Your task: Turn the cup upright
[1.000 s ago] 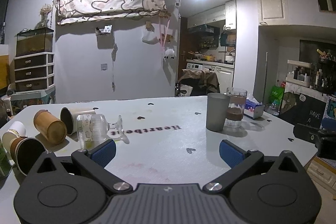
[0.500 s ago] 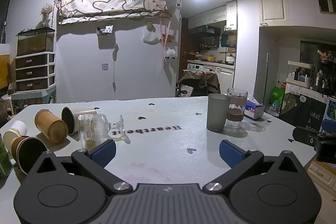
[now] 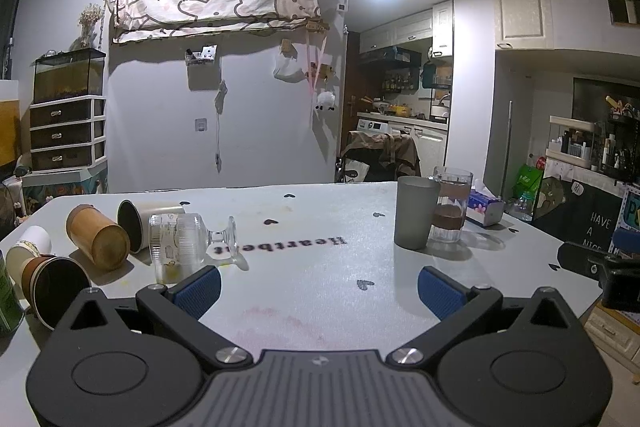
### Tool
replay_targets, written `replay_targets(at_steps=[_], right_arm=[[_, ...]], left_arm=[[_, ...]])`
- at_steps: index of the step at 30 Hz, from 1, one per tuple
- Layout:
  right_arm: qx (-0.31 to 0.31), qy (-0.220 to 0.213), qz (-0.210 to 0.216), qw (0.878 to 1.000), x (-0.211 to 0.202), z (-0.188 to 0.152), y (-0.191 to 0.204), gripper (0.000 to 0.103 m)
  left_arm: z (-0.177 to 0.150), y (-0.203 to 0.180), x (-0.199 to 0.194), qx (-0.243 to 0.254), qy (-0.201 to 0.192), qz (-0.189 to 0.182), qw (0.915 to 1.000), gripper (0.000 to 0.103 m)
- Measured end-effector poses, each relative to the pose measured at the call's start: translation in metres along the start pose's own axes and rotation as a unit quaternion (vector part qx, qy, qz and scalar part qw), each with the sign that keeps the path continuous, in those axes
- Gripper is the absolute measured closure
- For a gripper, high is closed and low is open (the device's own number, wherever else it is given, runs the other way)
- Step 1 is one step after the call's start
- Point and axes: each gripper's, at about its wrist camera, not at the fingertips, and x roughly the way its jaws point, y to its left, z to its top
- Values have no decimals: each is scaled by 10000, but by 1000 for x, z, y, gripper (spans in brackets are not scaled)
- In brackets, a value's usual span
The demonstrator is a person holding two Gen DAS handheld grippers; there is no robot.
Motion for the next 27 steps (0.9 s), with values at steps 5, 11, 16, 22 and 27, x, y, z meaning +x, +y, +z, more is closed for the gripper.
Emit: replay_targets(at_steps=[5,11,16,22,27], right_arm=[[-9,3,6,10000,1,-2,1,0],[-5,14,1,10000,-2,-5,-2,0],[-2,24,18,10000,1,-3,-1,0],[-17,14,5,10000,1,-2,0,0],[-10,20,3,10000,1,-3,0,0]], left_arm=[[0,0,0,-5,-2,4,10000,0],[-1,0,0,-6,7,3,10000,0],[-1,0,0,-9,9,4,10000,0],[0,0,0,-7,9,6,10000,0],[0,0,0,-5,12,3,10000,0]])
